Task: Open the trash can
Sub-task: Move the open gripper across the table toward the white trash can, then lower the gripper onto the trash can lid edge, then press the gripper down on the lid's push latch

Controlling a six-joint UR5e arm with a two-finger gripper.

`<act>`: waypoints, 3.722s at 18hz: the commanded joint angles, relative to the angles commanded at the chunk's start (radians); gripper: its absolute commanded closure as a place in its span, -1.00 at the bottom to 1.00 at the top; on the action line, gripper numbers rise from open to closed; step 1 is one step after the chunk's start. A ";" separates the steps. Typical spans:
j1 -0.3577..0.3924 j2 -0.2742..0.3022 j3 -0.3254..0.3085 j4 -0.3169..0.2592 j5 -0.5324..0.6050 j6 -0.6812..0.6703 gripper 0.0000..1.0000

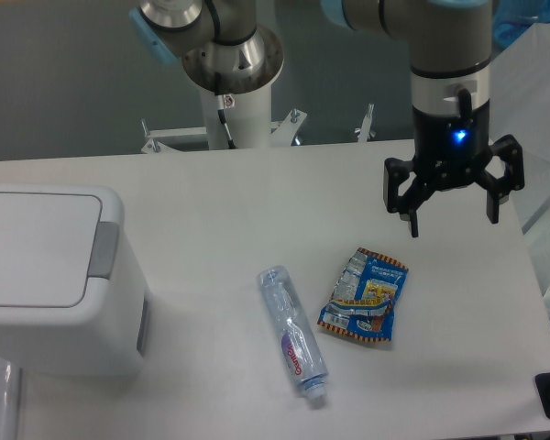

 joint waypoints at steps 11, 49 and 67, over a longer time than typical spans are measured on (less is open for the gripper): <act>-0.043 0.005 -0.009 0.000 -0.011 -0.015 -1.00; -0.440 0.083 -0.156 0.006 -0.127 -0.643 -1.00; -0.469 0.072 -0.166 0.006 -0.129 -0.643 -1.00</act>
